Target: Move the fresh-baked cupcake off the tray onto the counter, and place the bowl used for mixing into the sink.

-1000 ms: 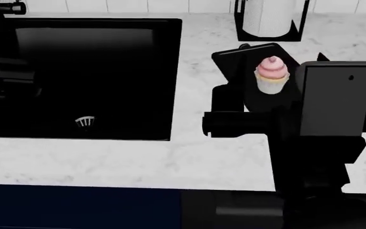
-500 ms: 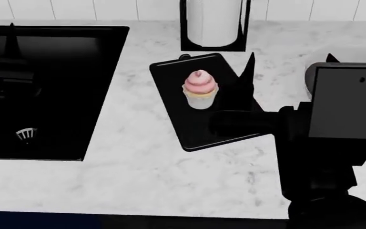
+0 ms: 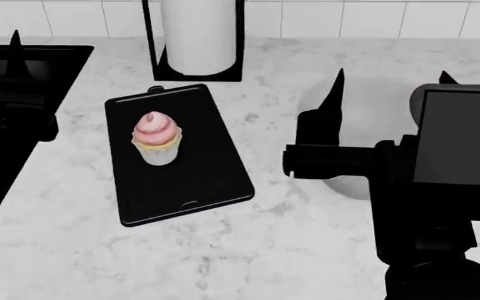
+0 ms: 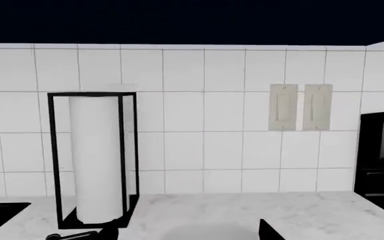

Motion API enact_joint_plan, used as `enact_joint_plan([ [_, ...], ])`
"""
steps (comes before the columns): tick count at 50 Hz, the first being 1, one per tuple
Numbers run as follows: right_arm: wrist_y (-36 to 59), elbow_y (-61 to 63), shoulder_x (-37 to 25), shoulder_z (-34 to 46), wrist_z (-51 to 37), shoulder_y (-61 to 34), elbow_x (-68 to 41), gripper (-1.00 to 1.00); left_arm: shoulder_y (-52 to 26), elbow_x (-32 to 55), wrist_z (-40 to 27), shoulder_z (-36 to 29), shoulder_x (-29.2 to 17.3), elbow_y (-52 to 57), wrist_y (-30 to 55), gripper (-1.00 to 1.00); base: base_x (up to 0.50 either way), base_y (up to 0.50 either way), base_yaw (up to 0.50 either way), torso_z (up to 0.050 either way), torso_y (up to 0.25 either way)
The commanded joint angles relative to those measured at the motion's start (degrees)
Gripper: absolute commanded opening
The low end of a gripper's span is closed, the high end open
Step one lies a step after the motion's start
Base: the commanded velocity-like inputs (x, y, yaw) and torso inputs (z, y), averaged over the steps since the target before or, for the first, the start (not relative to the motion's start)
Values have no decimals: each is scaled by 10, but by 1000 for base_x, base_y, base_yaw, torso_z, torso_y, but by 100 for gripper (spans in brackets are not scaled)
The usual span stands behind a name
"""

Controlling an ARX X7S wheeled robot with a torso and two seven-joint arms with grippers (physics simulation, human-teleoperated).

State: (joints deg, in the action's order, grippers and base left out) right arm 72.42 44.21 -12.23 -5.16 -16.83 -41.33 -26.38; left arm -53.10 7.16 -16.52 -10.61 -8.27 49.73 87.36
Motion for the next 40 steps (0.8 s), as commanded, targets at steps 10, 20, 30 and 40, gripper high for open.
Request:
enact_joint_plan([
  [10,-25,-7,-7,-5,20,10,-18,100,1,7,-6,0,-3,0,-3,100,353,-308,0,0,0],
  [20,-25,-19,-2,-12,17,10,-24,100,1,11,-8,2,-4,-4,-6,100,413,-217,0,0,2],
  [30,-15,-18,1,-26,11,12,-33,100,0,15,-10,4,-5,-4,-5,100,414,-169,0,0,0],
  [40,53,-23,26,-95,15,8,-85,100,-1,18,-14,7,-5,-1,-2,100,101,-54,0,0,1],
])
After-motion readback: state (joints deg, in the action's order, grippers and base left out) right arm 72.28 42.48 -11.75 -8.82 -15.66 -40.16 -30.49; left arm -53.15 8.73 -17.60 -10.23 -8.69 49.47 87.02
